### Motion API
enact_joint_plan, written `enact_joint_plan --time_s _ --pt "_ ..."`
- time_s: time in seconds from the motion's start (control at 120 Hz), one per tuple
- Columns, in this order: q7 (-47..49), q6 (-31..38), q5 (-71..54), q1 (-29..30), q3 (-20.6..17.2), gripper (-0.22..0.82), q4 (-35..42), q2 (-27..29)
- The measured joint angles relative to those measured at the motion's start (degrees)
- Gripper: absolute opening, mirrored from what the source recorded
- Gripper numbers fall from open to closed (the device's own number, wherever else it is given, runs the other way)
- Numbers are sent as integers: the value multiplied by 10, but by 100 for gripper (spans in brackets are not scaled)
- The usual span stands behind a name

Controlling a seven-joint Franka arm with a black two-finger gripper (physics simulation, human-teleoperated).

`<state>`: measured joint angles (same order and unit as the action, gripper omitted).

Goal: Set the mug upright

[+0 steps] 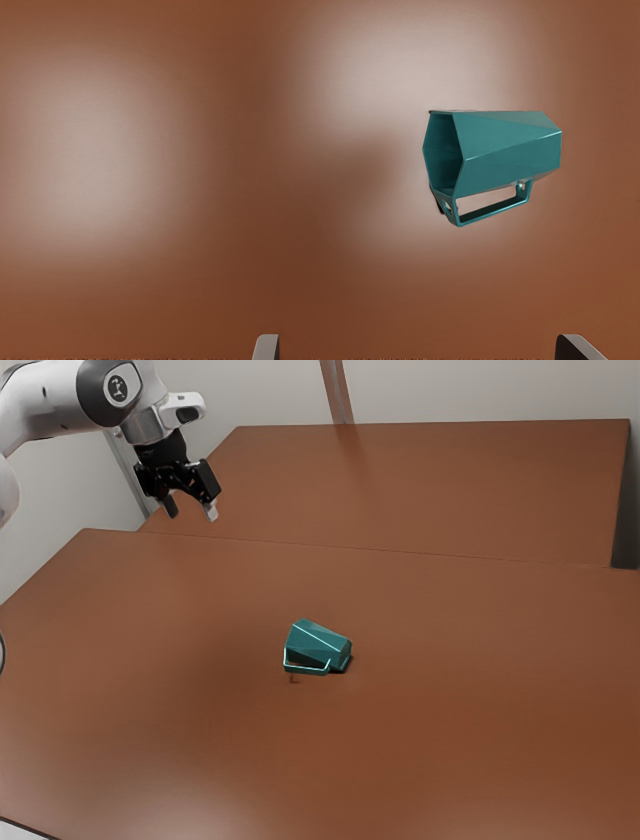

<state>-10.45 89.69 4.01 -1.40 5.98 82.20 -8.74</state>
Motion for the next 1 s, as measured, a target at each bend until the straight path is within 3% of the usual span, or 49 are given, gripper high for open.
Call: enact_joint_plan --time_s 0.425,0.542,0.65,0.792,1.0 --pt "0 -6 12 1 -1 60 16 -1" --pt "-4 -3 80 2 4 60 39 -4" --pt "-21 20 191 7 30 60 112 -3" --pt "-47 72 297 8 36 60 184 -6" --pt "-90 140 372 8 37 60 199 -55"
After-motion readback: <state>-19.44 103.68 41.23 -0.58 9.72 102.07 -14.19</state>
